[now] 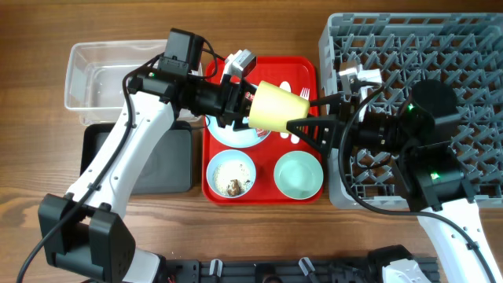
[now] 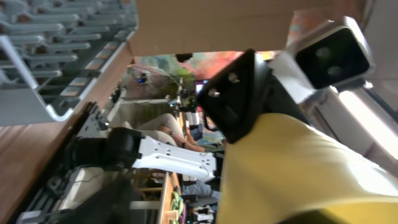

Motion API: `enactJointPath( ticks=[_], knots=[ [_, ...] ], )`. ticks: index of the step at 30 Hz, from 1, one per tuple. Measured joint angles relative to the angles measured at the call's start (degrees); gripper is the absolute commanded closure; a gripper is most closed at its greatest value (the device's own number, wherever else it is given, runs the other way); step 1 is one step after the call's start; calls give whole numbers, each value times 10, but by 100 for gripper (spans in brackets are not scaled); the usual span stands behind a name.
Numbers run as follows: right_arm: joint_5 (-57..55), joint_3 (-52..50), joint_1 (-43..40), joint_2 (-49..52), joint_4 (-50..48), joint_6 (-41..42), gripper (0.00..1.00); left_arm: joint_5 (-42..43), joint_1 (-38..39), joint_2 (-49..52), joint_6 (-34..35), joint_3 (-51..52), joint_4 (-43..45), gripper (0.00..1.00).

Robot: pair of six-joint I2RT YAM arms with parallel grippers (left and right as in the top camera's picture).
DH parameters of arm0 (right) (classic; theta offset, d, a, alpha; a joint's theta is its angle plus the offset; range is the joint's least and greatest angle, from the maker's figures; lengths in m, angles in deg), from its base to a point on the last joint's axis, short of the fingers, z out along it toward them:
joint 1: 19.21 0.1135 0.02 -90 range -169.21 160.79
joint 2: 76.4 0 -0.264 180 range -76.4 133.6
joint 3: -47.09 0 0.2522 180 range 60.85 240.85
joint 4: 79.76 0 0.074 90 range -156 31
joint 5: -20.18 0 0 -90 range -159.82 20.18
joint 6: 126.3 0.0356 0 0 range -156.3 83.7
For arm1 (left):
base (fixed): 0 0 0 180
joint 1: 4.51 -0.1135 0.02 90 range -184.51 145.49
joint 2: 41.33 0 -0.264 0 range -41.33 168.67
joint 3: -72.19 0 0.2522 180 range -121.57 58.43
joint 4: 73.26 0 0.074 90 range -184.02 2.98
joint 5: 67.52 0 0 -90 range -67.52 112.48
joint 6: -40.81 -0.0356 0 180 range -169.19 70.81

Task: Sort waste into correct bins and load items into the dishwasher rack
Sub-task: 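Lift the yellow cup and hand it to the right gripper, then carry the yellow cup with the right gripper into the dish rack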

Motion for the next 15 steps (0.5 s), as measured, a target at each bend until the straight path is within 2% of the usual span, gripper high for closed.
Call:
enactJointPath(
  ticks=[2, 7, 10, 15],
  knots=[
    [0, 0, -3, -5, 3, -2, 58, -31, -2, 0, 1, 0, 0, 5],
    [-30, 0, -40, -43, 68, -10, 63, -129, -31, -1, 0, 0, -2, 4],
    [-66, 2, -71, -81, 165, -27, 65, -163, -54, -1, 0, 0, -2, 3],
    [-189, 30, -132, -116, 343, -57, 68, -190, -85, -1, 0, 0, -15, 0]
  ],
)
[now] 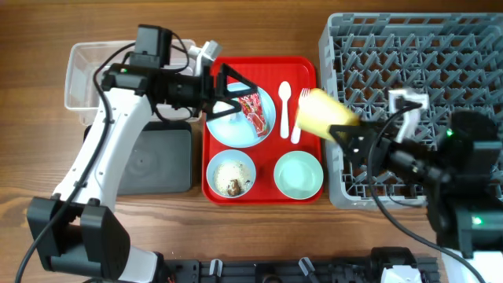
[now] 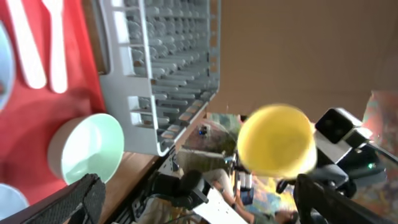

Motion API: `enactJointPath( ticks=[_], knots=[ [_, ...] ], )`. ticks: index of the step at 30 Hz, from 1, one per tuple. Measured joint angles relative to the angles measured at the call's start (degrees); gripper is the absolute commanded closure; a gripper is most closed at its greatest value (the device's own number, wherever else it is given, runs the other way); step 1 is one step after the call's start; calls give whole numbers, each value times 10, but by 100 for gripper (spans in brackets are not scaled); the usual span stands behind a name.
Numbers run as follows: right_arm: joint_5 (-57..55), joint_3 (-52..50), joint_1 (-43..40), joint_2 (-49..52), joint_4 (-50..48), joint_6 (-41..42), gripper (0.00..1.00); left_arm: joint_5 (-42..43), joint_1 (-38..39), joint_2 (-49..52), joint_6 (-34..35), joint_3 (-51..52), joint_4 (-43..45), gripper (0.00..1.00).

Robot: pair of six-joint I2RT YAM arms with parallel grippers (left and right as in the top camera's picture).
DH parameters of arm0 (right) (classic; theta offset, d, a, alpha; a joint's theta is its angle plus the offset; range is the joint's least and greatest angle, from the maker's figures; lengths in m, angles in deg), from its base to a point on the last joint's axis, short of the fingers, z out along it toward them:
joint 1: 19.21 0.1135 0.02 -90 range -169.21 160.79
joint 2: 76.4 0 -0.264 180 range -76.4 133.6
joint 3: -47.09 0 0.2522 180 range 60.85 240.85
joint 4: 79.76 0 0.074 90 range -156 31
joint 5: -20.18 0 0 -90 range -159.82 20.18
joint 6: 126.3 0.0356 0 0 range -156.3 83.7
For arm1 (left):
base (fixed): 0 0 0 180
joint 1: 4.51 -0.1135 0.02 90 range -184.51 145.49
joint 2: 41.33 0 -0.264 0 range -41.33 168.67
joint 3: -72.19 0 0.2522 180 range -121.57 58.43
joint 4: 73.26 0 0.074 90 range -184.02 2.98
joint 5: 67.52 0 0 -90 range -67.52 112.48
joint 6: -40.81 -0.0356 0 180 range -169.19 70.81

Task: Sort waste into correct bins and load items into the dishwasher rack
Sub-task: 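Carry the yellow cup with the right gripper into the dish rack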

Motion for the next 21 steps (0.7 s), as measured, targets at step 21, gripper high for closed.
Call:
enactJointPath(
  ticks=[21],
  knots=[
    [-449, 89, -15, 57, 241, 57, 70, -37, -10, 0, 0, 0, -7, 0]
  ],
)
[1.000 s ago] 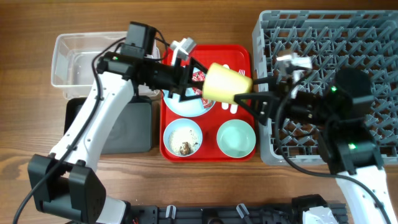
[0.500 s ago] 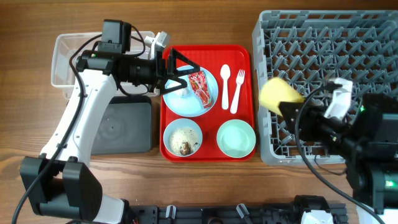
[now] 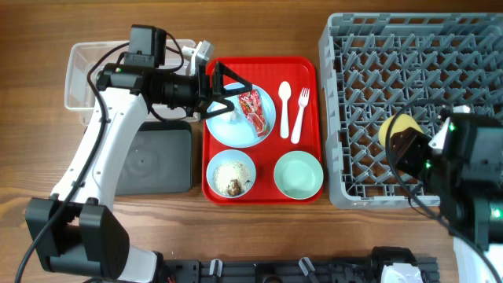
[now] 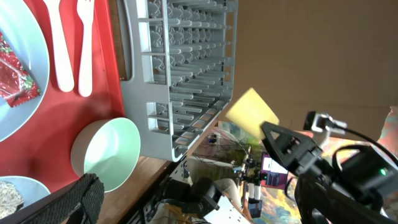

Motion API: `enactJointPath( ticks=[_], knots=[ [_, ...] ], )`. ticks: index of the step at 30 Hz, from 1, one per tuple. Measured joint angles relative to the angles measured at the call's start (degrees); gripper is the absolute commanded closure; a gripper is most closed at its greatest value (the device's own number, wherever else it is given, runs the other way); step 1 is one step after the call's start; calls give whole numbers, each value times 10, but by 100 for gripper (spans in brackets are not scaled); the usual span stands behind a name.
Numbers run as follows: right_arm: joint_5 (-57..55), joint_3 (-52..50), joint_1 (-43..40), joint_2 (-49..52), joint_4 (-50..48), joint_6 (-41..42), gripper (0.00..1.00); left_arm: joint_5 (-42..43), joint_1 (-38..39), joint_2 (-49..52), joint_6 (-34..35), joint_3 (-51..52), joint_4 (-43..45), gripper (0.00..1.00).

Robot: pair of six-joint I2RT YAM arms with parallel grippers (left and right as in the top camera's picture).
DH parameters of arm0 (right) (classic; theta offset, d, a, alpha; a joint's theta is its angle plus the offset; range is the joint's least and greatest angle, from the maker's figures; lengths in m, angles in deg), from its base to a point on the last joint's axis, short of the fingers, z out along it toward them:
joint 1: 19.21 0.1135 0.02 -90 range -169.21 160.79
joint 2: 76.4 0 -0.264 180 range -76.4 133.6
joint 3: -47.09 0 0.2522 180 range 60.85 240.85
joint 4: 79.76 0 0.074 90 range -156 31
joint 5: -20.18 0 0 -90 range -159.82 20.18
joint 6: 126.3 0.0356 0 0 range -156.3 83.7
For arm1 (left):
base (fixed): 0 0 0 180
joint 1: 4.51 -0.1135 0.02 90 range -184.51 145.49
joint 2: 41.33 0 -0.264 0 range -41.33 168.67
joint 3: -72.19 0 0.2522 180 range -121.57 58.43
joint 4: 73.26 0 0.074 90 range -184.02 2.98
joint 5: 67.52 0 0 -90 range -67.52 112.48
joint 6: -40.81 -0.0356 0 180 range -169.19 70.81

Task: Sort waste into correct bins and load items into the dishwasher rack
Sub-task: 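Carry the yellow cup with the right gripper into the dish rack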

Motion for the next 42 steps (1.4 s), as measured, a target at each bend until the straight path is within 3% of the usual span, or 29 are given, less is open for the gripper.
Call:
enactJointPath(
  ticks=[7, 15, 22, 28, 31, 35, 38, 42],
  knots=[
    [-31, 0, -26, 61, 0, 2, 71, 0, 0, 0, 0, 0, -9, 0],
    [-31, 0, -175, 107, -3, -32, 71, 0, 0, 0, 0, 0, -15, 0],
    [21, 0, -281, 162, -23, -57, 72, 0, 0, 0, 0, 0, -15, 0],
    [76, 0, -292, 226, -29, -75, 72, 0, 0, 0, 0, 0, -15, 0],
    [86, 0, -292, 246, -30, -79, 45, 0, 0, 0, 0, 0, -15, 0],
    [91, 0, -292, 255, -44, -79, 27, 0, 0, 0, 0, 0, -15, 0],
    [96, 3, -292, 255, -41, -77, 20, 0, 0, 0, 0, 0, -16, 0],
    [110, 24, -292, 254, -24, -83, 19, 0, 2, 0, 0, 0, -22, 0]
  ],
)
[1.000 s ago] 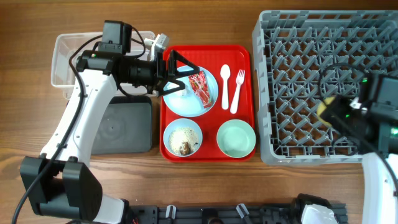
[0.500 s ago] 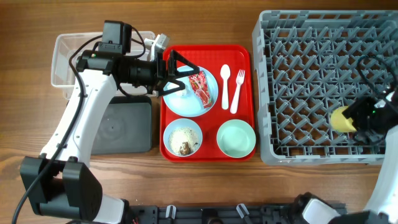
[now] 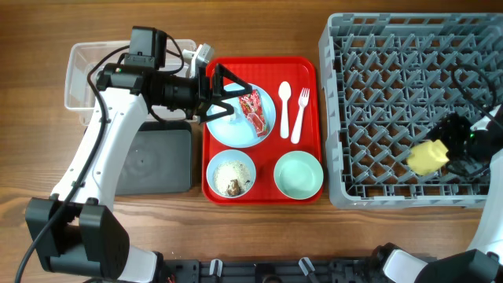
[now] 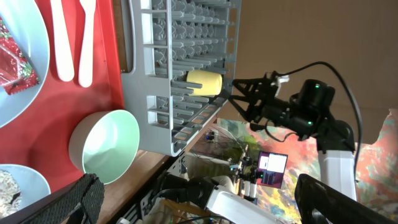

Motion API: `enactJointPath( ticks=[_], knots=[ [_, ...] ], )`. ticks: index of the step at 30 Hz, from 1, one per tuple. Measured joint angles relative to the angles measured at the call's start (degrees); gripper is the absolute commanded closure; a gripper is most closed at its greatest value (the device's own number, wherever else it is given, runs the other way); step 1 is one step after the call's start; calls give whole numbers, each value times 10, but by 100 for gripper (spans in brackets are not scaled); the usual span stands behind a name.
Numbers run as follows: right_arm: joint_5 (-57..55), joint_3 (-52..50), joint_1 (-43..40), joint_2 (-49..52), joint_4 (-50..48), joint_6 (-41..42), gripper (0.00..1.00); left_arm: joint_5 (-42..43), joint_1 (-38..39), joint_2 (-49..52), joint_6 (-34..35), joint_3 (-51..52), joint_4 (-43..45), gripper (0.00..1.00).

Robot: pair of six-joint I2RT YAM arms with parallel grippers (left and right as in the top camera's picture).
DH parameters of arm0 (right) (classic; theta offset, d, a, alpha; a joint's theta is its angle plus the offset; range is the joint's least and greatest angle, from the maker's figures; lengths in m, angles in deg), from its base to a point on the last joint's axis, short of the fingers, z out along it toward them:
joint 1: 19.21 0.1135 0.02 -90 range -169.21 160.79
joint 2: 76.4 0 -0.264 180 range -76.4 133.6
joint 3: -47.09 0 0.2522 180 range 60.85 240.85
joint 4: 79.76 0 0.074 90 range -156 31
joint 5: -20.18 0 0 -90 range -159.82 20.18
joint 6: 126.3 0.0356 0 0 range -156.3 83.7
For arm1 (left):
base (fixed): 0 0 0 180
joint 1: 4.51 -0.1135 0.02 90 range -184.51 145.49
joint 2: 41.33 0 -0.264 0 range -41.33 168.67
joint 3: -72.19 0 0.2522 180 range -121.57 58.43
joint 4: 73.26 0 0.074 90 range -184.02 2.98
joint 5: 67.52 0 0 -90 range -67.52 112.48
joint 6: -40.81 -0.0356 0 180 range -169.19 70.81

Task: Sort waste into correct bins and load items into the dishwasher rack
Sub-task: 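Carry the yellow cup with the right gripper into the dish rack, then grasp the blue rice bowl rim with the left gripper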

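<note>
A yellow cup [image 3: 427, 157] lies on its side among the tines at the near right of the grey dishwasher rack [image 3: 409, 47]. My right gripper [image 3: 452, 145] is at its end, fingers closed on the cup's rim. In the left wrist view the cup [image 4: 205, 81] shows with the right gripper [image 4: 233, 91] against it. My left gripper [image 3: 236, 98] hangs open over the blue plate [image 3: 232, 126], which holds a red wrapper [image 3: 251, 108]. Its fingers [image 4: 78, 199] frame the wrist view with nothing between them.
The red tray [image 3: 310, 71] also carries a white spoon [image 3: 284, 106], a white fork [image 3: 299, 114], a blue bowl with food scraps [image 3: 230, 174] and an empty green bowl [image 3: 299, 174]. A clear bin [image 3: 94, 79] and a black bin [image 3: 157, 157] stand at the left.
My right gripper has moved the yellow cup from above the rack's middle to its near right, where it now lies among the tines. The left arm has hardly moved.
At first both grippers met at the yellow cup over the tray. Then the right gripper alone held it by the rack's left edge, with the left gripper open over the plate. The cup was later above the rack and is now down in it.
</note>
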Motion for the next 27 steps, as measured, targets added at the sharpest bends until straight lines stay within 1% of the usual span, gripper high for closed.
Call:
enactJointPath(
  ticks=[5, 7, 10, 12, 15, 17, 19, 22, 23, 24, 25, 26, 27],
  knots=[
    [15, 33, 0, -32, 30, -5, 19, 0, 4, 0, 0, 0, -2, 0],
    [45, 42, 2, -55, 30, -24, 21, 0, 5, 0, 0, 0, -2, 1],
    [110, 46, 18, -97, 31, -66, 21, -6, 5, 0, -2, 0, -2, 5],
    [158, 47, 43, -128, 31, -100, 21, -28, 6, -2, -5, 0, -5, 8],
    [208, 48, 100, -168, 35, -134, 21, -97, 17, -19, -4, 0, -19, 10],
    [224, 49, 139, -186, 35, -145, 21, -158, 35, -40, -2, 0, -37, 10],
    [236, 50, 175, -200, 34, -150, 21, -240, 65, -68, 4, 0, -65, 10],
    [247, 50, 214, -213, 31, -149, 21, -411, 137, -105, 34, -1, -120, 12],
    [248, 50, 221, -214, 29, -148, 21, -450, 157, -110, 44, -1, -130, 13],
    [249, 50, 229, -214, 25, -147, 21, -497, 183, -112, 55, 0, -139, 15],
    [249, 50, 236, -214, 21, -147, 21, -506, 188, -112, 57, 0, -140, 17],
    [250, 50, 239, -214, 19, -147, 21, -559, 223, -110, 74, 2, -140, 21],
    [251, 50, 239, -214, 19, -147, 21, -582, 236, -108, 81, 5, -137, 27]
  ],
)
